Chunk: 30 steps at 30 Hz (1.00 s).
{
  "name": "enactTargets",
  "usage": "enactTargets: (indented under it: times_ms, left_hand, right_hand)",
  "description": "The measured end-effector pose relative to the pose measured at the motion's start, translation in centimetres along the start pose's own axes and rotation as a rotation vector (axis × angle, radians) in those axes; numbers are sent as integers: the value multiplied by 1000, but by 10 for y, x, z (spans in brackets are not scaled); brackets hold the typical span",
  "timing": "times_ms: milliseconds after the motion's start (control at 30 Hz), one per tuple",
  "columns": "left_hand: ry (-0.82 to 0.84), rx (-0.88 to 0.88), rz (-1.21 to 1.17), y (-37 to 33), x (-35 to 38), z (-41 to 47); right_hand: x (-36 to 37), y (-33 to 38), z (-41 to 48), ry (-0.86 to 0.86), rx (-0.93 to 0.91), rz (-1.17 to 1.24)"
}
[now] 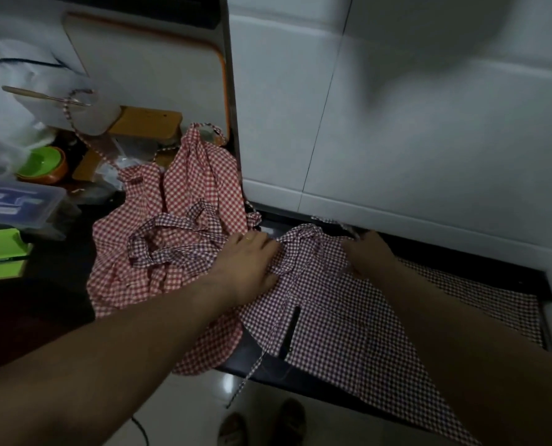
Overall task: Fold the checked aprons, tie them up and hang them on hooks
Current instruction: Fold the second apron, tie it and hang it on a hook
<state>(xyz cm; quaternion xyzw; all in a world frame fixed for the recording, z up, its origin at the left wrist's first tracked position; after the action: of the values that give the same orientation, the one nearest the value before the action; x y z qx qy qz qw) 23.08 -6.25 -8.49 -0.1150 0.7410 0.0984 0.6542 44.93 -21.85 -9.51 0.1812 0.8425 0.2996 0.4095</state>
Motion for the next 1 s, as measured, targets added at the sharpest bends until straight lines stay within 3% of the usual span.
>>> enactTargets:
  times_ms: [67, 167, 233, 367, 500, 600, 733, 800, 867, 933, 1000]
  left_hand:
    - [82, -76, 1, -7, 13, 17]
    - [230, -110, 86, -4, 25, 35]
    - [243, -90, 96, -4, 29, 40]
    - [129, -198, -122, 13, 26, 49]
    - [143, -306, -307, 40, 26, 51]
    - [185, -330, -329, 50, 26, 51]
    - [185, -373, -378, 53, 20, 46]
    - [102, -440, -286, 53, 11, 35]
    - [-99, -480, -240, 48, 0, 20]
    - [-286, -477, -356, 41, -9, 7]
    - [-275, -386, -439, 25, -11, -1]
  right_hand:
    - [6, -10, -4, -90, 66, 51]
    - [20, -5, -11, -269, -145, -236]
    - [42, 2, -11, -243, -221, -352]
    - [72, 6, 5, -108, -177, -416]
    - [60, 5, 18, -60, -152, -215]
    - [35, 14, 15, -36, -65, 76]
    - [42, 56, -10, 384, 213, 884]
    - [51, 92, -24, 570, 213, 1059]
    - [55, 128, -41, 690, 134, 1037]
    - [56, 156, -61, 783, 43, 902]
    - [55, 176, -77, 837, -91, 679]
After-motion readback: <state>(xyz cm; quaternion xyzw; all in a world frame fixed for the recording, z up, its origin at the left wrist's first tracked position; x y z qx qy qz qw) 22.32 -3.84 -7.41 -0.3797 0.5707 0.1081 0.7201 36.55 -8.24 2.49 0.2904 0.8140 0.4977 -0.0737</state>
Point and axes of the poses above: each hand's wrist, its own z-axis towards the middle knuckle, its own x-axis out of the palm, y = z × x, the point moved 4 cm from there along z, towards the middle knuckle, and after that the axes turned 5 degrees about z, right-handed, at the moved point
